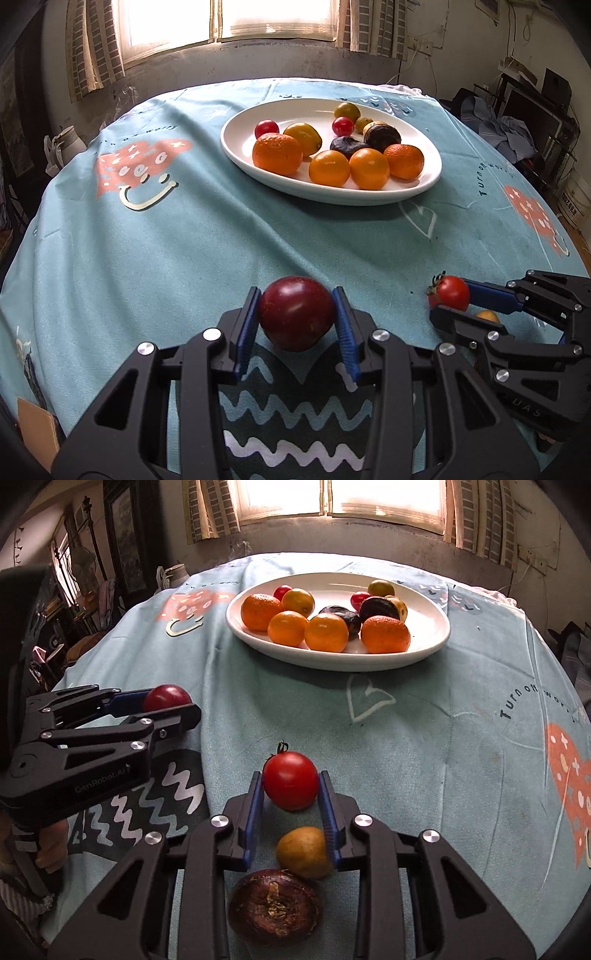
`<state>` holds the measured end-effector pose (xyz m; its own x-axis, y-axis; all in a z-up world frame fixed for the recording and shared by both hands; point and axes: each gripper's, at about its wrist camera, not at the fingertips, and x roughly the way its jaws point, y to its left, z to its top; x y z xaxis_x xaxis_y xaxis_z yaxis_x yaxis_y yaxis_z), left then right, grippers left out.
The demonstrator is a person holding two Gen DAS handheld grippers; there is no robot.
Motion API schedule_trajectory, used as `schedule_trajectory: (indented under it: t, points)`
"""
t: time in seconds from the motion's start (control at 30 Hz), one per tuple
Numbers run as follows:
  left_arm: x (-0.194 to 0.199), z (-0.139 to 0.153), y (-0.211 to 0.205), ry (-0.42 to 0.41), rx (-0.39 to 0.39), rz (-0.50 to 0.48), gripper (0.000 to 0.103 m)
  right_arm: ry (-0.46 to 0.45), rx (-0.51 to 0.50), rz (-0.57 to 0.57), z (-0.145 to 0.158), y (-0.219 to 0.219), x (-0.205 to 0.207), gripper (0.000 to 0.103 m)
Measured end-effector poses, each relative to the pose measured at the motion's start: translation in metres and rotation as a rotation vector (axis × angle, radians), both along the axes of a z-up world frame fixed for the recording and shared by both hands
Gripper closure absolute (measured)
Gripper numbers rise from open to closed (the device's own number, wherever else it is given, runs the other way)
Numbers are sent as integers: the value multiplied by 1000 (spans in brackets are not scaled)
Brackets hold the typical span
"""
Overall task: Organize fruits
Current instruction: 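Place the plum on the plate with the left gripper while the right grasps a red tomato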
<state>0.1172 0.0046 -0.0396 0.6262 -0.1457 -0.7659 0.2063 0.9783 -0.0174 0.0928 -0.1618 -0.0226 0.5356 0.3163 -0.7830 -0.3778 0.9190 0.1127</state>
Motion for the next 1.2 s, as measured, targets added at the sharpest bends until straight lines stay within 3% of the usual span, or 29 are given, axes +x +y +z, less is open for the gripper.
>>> schedule_trajectory:
  t: [0.13, 0.27, 0.4, 0.53, 0.7, 0.97, 1.2]
  points:
    - [0, -2, -2, 4, 8, -3, 63, -77, 105, -60, 27, -24, -4, 74]
    - [-5, 7, -1, -41, -9, -2, 63, -44, 150, -139, 26, -46, 5, 74]
    - [-3, 26, -6, -102, -1, 0, 63, -47, 171, -139, 30, -49, 6, 74]
    - [27, 61, -12, -148, 22, 13, 63, -106, 216, -183, 66, -60, 24, 74]
    - [74, 96, -19, -200, -9, 48, 63, -153, 277, -230, 103, -64, 71, 73]
    - [147, 69, -39, -142, -11, 60, 63, -57, 253, -259, 63, -49, 144, 73]
    - [182, 42, -45, -75, -47, 56, 59, -29, 180, -321, 38, -61, 169, 72]
